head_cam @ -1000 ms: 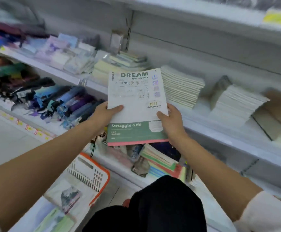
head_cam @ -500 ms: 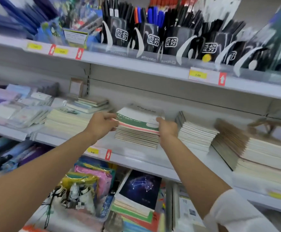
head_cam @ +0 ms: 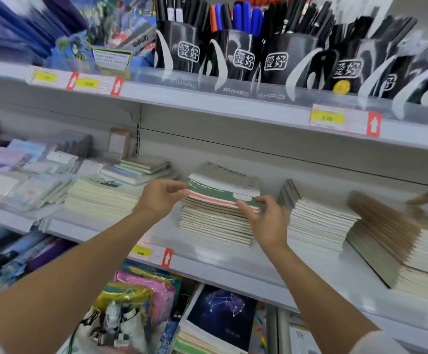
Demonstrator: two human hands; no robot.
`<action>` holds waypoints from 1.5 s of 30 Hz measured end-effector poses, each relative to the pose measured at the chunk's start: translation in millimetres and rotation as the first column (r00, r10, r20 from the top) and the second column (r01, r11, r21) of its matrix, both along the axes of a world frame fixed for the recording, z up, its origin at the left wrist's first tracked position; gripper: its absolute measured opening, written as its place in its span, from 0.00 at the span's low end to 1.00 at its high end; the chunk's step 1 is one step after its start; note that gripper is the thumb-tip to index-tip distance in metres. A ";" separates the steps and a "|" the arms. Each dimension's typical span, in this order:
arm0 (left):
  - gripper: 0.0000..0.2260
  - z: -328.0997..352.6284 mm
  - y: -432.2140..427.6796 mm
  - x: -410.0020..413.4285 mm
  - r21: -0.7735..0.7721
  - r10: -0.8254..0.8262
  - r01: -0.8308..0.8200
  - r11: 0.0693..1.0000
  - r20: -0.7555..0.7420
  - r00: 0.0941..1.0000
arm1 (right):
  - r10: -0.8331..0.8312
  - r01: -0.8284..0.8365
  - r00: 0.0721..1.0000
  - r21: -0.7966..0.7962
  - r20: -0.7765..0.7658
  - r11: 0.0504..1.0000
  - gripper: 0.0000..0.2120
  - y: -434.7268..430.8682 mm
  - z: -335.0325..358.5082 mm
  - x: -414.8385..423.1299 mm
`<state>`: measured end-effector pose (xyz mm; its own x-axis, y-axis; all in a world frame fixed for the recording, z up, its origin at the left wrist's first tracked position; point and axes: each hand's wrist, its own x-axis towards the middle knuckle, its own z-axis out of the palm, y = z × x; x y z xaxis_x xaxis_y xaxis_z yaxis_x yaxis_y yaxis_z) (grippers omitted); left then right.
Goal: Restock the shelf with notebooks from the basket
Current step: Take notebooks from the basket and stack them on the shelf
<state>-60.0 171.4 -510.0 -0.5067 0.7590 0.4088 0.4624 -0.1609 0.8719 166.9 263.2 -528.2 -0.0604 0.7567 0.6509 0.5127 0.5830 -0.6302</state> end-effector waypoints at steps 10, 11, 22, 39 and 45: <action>0.05 -7.9 46.5 -6.2 0.069 0.036 -0.043 0.997 0.100 0.994 | -0.126 0.117 0.969 0.053 0.212 0.992 0.38 39.2 2.0 -0.9; 0.05 -10.0 48.2 -6.6 0.081 0.040 -0.048 0.996 0.100 0.994 | -0.111 0.104 0.977 0.045 0.181 0.994 0.37 40.2 -1.1 -2.0; 0.08 -20.0 52.3 -9.4 0.151 0.041 -0.053 0.987 0.079 0.996 | -0.076 0.074 0.990 0.022 0.120 0.997 0.30 42.0 -8.7 -5.2; 0.13 -74.4 -138.8 -26.8 -0.267 0.250 -0.261 0.928 -0.077 0.965 | 0.354 -0.389 0.892 0.080 0.282 0.918 0.05 -139.1 -43.0 -92.1; 0.15 -151.1 -259.0 -78.7 -0.511 0.346 -0.328 0.794 -0.064 0.936 | 0.599 -0.573 0.733 -0.182 0.323 0.799 0.10 -221.2 -96.8 -153.0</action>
